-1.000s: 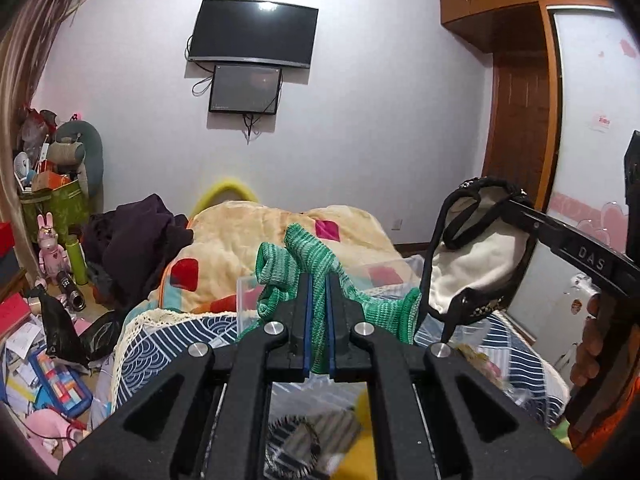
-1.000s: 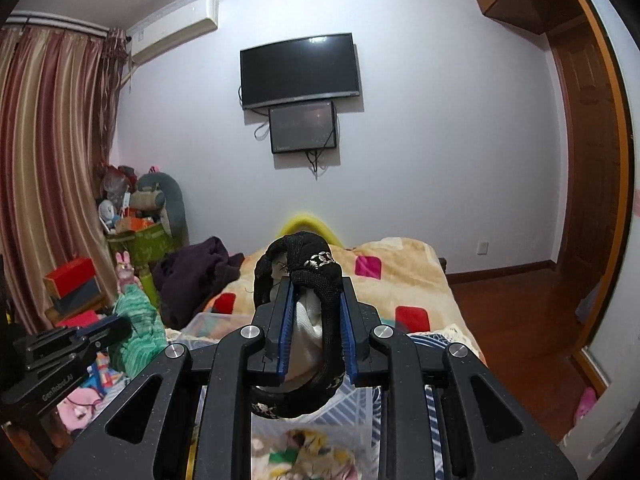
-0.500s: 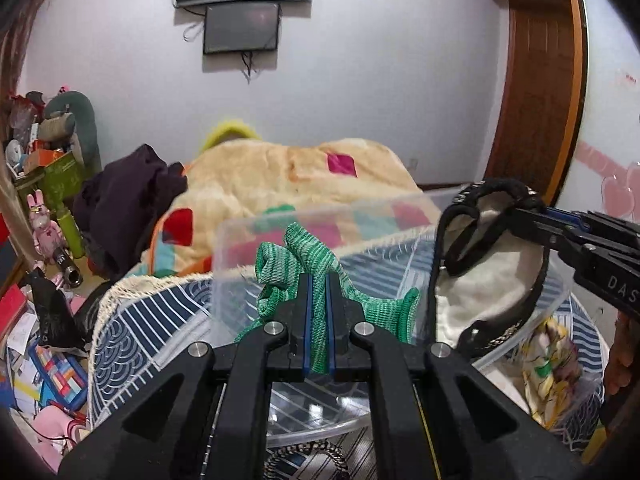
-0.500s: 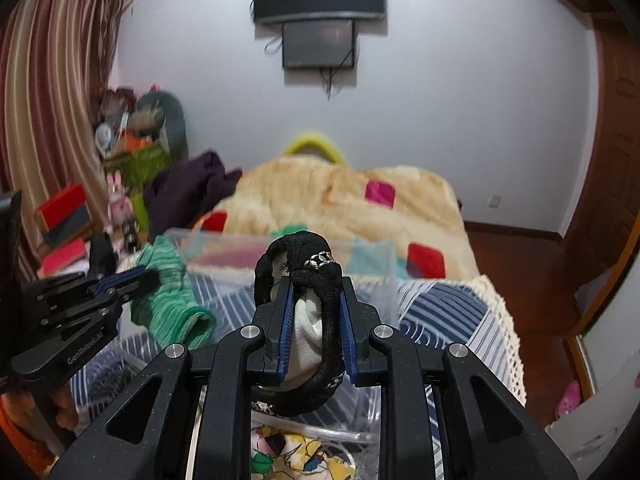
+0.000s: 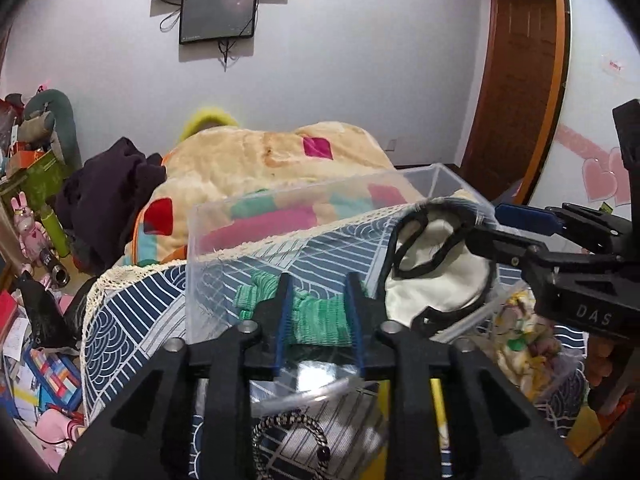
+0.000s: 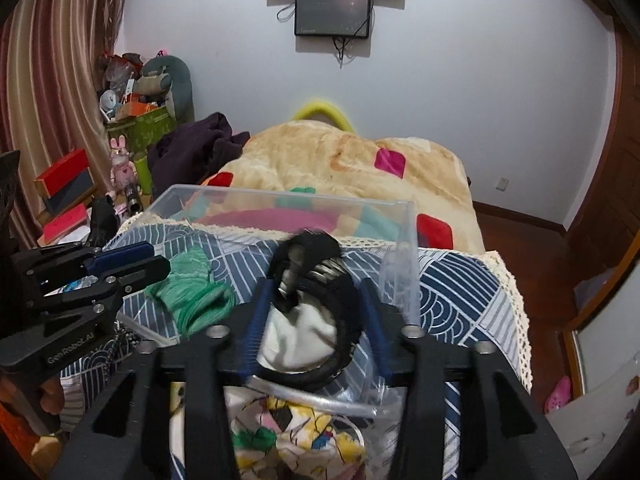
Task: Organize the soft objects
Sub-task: 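Lift the glove into the clear box with the left tool while the right tool drops the bag in, then grasp the yellow ball with the left tool while the right tool grasps the floral cloth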
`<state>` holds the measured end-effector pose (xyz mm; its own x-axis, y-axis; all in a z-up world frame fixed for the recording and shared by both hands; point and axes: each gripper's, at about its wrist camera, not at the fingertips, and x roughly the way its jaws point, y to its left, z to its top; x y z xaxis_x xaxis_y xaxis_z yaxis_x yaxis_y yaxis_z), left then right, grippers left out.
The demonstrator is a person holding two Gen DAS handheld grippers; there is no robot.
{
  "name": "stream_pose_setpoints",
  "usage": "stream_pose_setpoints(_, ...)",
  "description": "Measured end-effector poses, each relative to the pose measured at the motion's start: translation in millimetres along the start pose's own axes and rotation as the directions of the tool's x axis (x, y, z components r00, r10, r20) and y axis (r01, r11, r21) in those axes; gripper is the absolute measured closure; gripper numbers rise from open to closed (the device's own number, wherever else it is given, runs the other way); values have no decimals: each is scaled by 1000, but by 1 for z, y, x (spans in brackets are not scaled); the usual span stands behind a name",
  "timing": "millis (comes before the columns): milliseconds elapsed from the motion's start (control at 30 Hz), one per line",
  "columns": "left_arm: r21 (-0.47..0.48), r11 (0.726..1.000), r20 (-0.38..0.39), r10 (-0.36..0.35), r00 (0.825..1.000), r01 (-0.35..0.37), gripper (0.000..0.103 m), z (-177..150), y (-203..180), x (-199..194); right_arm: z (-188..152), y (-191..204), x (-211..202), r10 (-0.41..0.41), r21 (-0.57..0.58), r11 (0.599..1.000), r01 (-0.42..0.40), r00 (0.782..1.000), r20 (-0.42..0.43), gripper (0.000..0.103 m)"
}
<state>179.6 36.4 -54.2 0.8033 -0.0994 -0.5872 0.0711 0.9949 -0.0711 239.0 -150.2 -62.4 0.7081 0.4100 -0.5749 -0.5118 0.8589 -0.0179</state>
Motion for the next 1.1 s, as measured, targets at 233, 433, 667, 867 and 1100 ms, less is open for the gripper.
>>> stream_pose_setpoints(233, 8, 1000, 65, -18, 998, 17, 47, 5, -6, -40, 7, -2, -35, -5, 16, 1000, 3, 995, 102, 27)
stream_pose_setpoints(433, 23, 1000, 114, -23, 993, 21, 5, -3, -13, -70, 1, -6, -66, -4, 38, 999, -3, 984, 176, 9)
stream_pose_setpoints(667, 27, 999, 88, -29, 996, 27, 3, -26, -23, -77, -28, -7, -65, -18, 52, 999, 10, 989, 150, 0)
stream_pose_setpoints(867, -2, 999, 25, -47, 999, 47, 3, -44, -28, -55, -56, -7, -38, 14, 84, 996, -17, 999, 40, 0)
stream_pose_setpoints(1100, -21, 999, -3, -25, 1000, 25, 8, -55, -33, -30, -67, -4, -16, 23, 68, 997, -21, 999, -24, 1)
